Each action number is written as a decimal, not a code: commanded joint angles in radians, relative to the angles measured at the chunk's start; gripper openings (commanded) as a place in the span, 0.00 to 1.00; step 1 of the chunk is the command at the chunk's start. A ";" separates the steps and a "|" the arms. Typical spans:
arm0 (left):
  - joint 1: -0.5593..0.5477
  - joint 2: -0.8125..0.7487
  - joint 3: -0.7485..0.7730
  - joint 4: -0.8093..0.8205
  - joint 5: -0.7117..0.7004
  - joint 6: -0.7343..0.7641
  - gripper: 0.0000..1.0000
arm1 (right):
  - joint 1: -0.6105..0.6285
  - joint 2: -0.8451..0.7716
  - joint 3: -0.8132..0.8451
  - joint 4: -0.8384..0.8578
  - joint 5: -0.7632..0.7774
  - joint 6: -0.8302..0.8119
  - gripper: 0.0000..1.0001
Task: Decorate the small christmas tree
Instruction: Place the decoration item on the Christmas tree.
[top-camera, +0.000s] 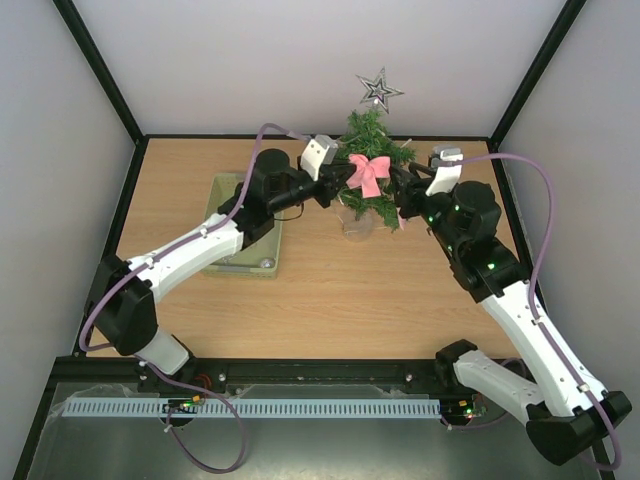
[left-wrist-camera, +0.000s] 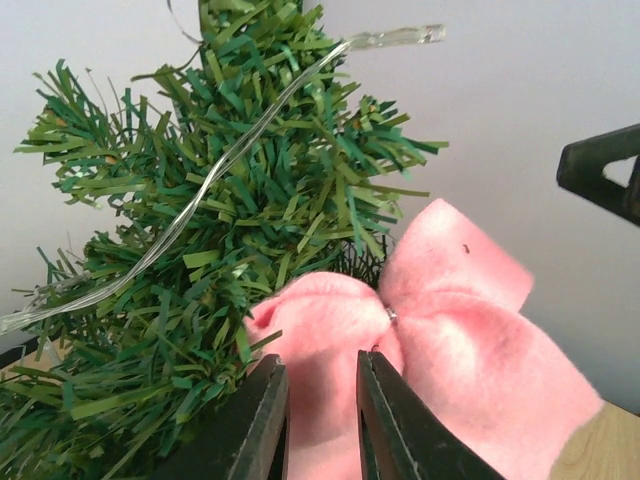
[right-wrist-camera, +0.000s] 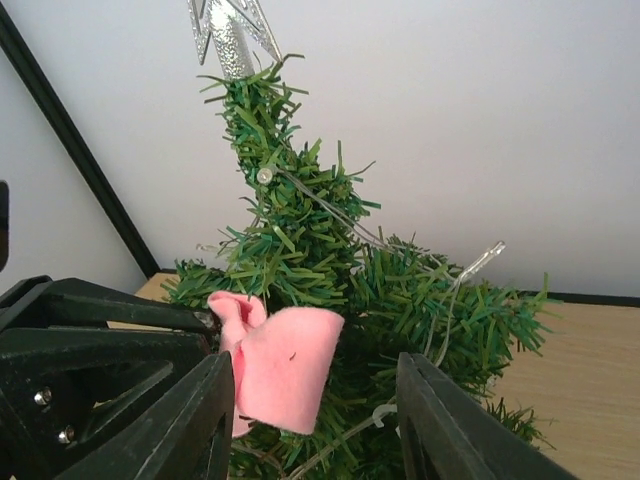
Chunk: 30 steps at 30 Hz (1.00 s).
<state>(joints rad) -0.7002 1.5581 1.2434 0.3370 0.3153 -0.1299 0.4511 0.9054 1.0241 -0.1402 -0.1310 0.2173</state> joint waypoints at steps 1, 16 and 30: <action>-0.014 -0.036 -0.011 0.015 0.019 -0.010 0.22 | -0.005 -0.024 -0.019 -0.036 -0.011 0.084 0.43; -0.055 -0.040 0.030 0.027 0.042 -0.033 0.23 | -0.005 -0.210 -0.198 0.015 -0.004 0.345 0.53; -0.055 -0.171 -0.002 -0.155 -0.039 -0.008 0.38 | -0.005 -0.358 -0.461 -0.019 0.004 0.495 0.54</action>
<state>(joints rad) -0.7525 1.4918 1.2449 0.2386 0.3195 -0.1574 0.4507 0.5732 0.6106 -0.1528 -0.1528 0.6613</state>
